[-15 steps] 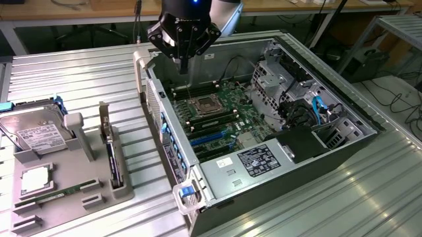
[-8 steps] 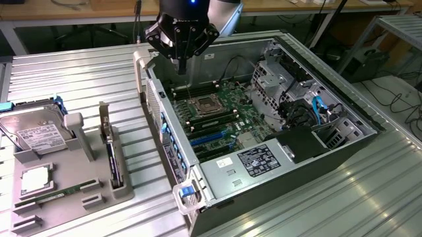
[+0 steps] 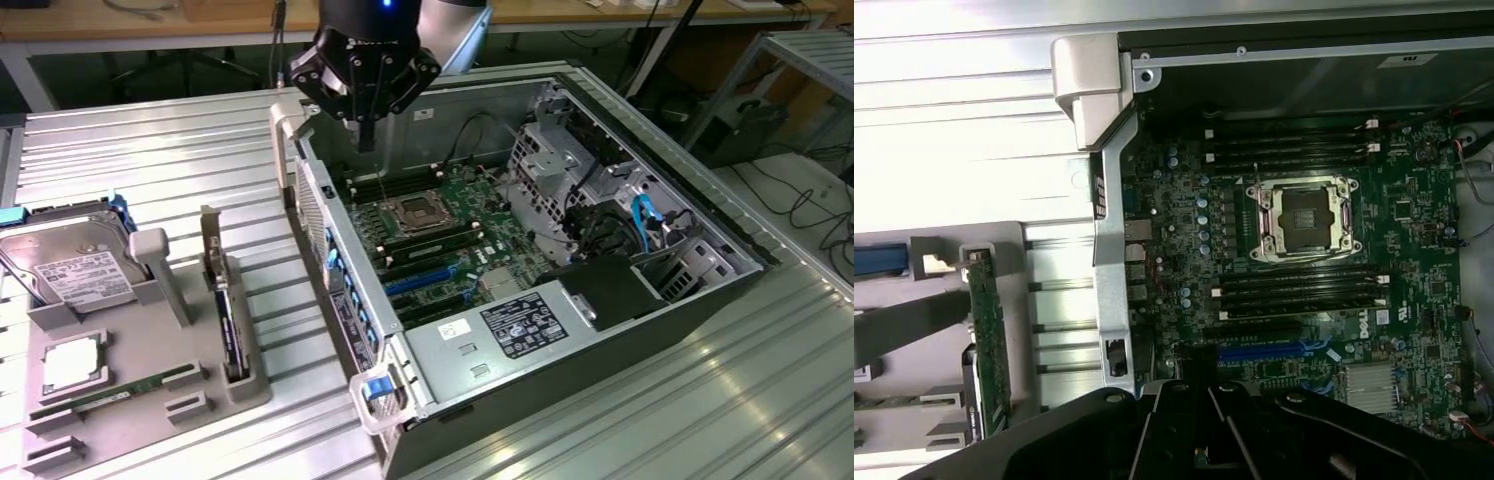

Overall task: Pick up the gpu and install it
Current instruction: 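Reach for the gpu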

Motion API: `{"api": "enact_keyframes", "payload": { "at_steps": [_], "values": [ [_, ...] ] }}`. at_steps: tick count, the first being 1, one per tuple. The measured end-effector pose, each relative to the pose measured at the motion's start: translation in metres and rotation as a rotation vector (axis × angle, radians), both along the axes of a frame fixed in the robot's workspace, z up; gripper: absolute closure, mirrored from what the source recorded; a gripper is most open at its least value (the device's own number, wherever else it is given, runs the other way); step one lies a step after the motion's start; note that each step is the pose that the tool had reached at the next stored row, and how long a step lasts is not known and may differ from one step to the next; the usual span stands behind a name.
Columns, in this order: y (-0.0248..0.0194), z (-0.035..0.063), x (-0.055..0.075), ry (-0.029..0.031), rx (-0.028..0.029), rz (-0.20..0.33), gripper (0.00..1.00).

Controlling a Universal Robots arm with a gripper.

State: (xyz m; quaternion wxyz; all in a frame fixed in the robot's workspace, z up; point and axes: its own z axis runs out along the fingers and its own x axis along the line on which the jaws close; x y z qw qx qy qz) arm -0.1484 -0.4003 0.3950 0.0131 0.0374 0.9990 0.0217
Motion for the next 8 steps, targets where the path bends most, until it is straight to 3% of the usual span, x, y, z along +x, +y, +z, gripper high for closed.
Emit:
{"api": "enact_keyframes", "payload": {
  "at_steps": [8],
  "values": [
    [-0.0007,-0.0003,-0.0041,0.0000,0.0001,0.000,0.89]
  ]
}}
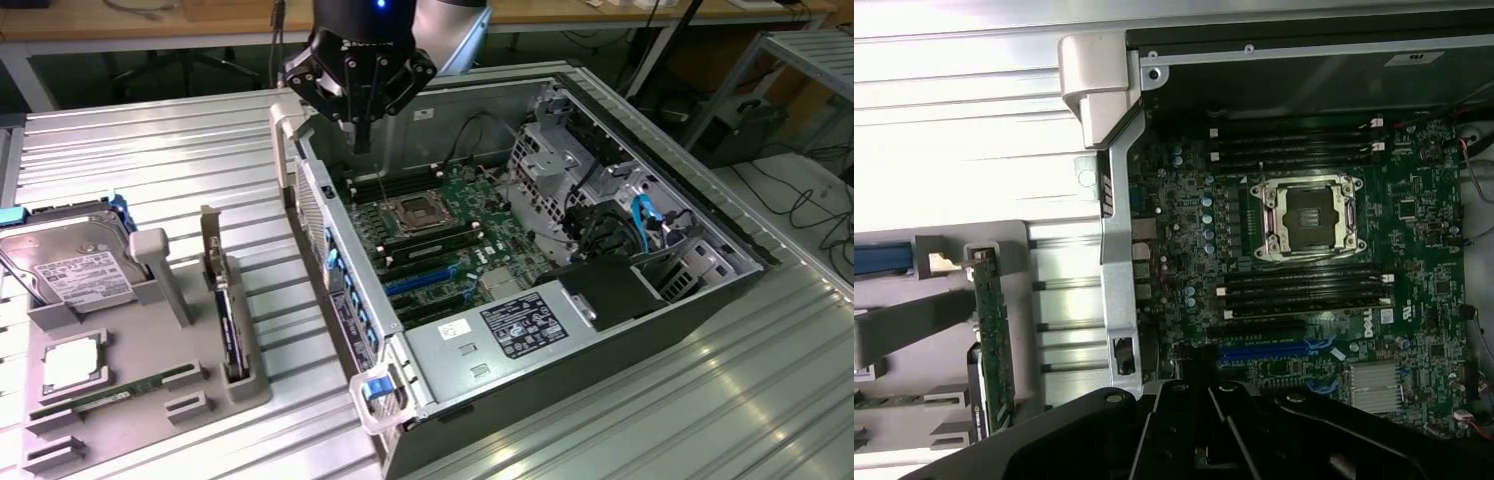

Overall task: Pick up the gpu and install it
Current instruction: 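Reach for the gpu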

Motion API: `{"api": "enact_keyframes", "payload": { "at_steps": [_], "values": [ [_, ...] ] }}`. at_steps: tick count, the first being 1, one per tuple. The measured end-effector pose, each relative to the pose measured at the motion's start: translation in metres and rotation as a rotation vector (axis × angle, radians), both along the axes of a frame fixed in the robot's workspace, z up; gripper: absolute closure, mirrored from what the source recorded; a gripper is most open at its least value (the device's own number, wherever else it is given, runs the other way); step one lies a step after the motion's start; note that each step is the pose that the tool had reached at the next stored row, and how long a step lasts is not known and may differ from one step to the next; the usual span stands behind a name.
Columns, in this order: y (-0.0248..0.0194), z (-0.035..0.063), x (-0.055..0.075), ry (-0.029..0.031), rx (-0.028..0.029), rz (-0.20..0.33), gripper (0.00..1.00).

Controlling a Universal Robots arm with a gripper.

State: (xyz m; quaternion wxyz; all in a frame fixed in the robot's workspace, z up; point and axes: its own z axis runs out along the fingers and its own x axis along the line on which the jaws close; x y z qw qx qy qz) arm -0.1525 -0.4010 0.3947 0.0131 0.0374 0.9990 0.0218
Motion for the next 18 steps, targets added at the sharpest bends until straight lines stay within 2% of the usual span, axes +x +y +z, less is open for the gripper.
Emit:
{"api": "enact_keyframes", "payload": {
  "at_steps": [18],
  "values": [
    [-0.0005,-0.0003,-0.0059,0.0000,-0.0001,0.000,0.89]
  ]
}}
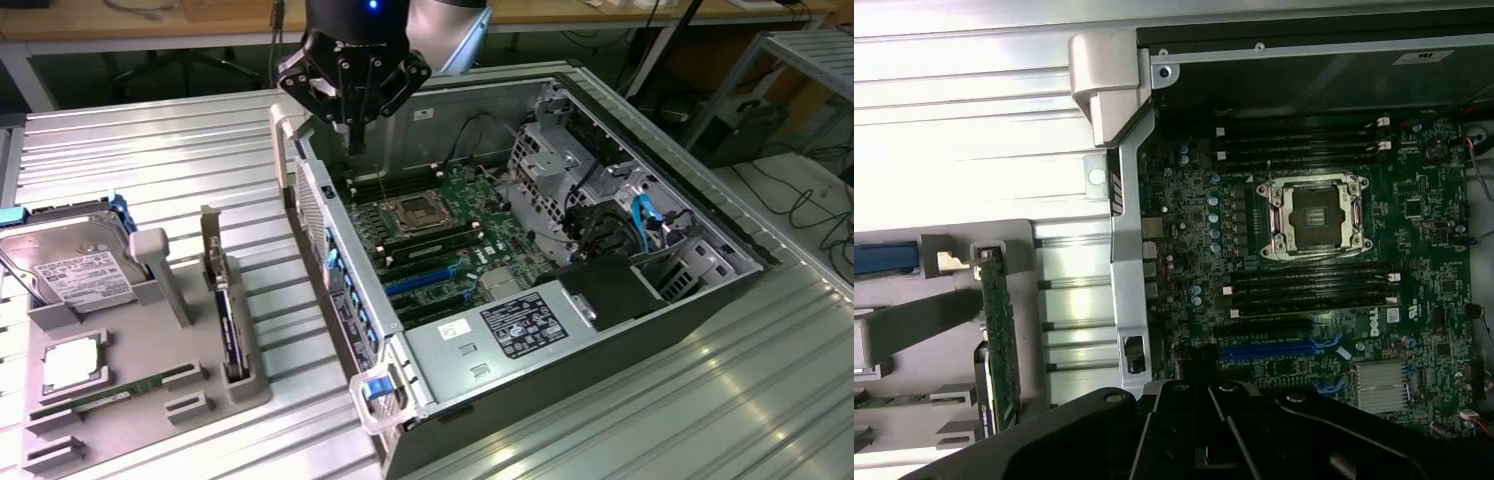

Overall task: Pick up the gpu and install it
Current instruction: 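Reach for the gpu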

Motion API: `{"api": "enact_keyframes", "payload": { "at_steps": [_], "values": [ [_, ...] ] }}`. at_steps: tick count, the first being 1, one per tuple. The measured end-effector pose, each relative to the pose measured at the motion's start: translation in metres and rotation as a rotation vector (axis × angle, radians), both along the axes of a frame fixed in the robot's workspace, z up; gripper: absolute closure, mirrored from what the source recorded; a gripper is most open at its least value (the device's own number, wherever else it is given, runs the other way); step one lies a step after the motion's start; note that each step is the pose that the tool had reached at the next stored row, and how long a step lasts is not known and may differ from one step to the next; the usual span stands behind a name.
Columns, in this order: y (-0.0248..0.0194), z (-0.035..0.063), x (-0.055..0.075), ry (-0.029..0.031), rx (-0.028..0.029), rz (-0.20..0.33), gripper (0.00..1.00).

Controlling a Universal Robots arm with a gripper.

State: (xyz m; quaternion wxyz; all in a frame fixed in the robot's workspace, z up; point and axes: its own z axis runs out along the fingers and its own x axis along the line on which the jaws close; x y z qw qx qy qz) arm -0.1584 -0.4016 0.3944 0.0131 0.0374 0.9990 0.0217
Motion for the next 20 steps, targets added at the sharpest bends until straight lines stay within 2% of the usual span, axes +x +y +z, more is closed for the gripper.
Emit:
{"api": "enact_keyframes", "payload": {
  "at_steps": [20],
  "values": [
    [-0.0018,-0.0005,-0.0101,0.0000,0.0000,0.000,0.89]
  ]
}}
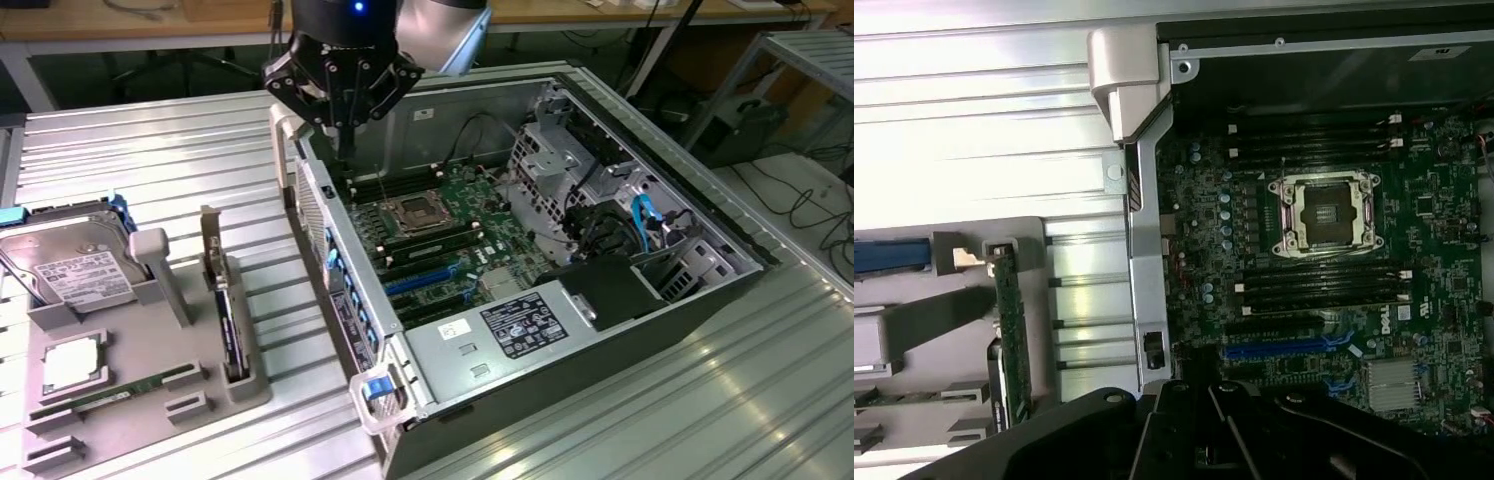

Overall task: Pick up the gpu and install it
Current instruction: 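Reach for the gpu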

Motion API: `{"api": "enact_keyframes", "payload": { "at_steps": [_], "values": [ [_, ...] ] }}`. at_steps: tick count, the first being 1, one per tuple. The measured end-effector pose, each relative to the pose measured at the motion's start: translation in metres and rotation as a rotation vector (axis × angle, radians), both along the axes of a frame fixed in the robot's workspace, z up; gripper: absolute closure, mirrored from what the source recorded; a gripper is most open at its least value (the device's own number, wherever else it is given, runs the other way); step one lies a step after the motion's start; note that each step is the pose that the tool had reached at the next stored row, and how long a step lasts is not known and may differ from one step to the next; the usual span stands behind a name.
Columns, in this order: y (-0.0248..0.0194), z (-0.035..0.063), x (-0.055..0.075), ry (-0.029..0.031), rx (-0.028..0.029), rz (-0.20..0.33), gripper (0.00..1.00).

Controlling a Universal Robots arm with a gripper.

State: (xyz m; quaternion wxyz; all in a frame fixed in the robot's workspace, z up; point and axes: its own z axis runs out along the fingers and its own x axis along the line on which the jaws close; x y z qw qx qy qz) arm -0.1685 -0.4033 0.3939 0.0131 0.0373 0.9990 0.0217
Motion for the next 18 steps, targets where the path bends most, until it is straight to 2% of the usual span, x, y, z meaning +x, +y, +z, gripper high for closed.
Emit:
{"api": "enact_keyframes", "payload": {
  "at_steps": [18],
  "values": [
    [-0.0027,-0.0007,-0.013,0.0000,-0.0001,0.000,0.89]
  ]
}}
